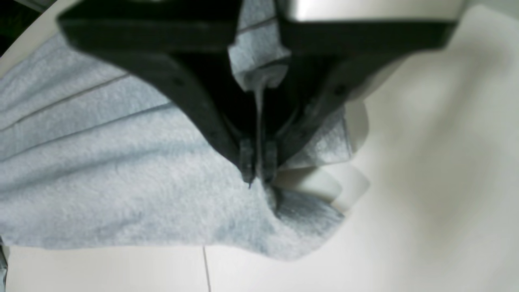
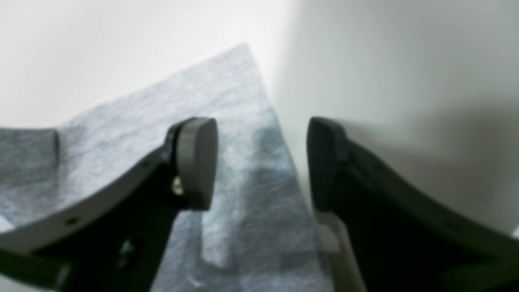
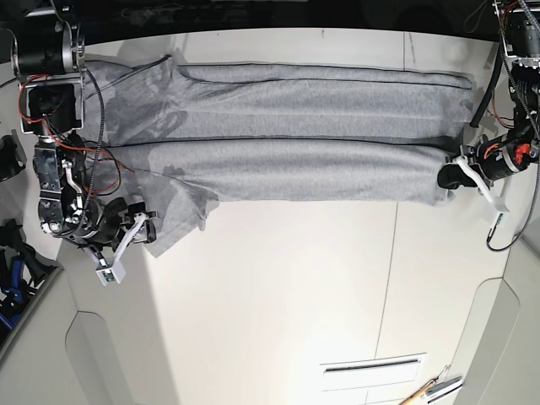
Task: Fold the T-shirt properly
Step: 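Fold the grasped middle fabric over toward the held edge with both grippers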
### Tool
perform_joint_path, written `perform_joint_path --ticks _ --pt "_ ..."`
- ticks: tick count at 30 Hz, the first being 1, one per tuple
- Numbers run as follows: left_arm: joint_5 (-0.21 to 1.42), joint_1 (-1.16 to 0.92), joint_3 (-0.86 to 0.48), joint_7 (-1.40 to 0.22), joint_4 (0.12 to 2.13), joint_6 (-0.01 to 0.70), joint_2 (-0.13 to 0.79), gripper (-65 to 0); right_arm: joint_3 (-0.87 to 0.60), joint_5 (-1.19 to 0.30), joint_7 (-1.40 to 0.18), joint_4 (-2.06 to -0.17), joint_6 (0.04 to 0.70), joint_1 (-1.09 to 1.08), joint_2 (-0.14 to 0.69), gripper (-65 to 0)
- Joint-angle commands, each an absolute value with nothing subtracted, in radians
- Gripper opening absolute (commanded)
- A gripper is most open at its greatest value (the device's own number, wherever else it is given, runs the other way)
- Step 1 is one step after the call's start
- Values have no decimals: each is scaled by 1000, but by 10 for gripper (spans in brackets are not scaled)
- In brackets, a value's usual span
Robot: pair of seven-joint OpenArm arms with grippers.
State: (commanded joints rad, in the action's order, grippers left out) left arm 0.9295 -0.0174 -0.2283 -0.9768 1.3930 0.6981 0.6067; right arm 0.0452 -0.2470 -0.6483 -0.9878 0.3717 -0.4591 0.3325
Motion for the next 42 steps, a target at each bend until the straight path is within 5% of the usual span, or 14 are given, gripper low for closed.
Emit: perform_joint_path --ticks 25,33,42 --pt "931 -17 -228 -985 1393 698 607 -650 46 -473 -796 -1012 502 -456 263 -307" --pt "931 -17 -228 -985 1393 698 607 -650 46 -433 -798 -1012 501 -456 231 -650" --pt "961 -24 -228 -995 1509 698 616 -650 7 -446 -888 -1124 499 -443 241 -650"
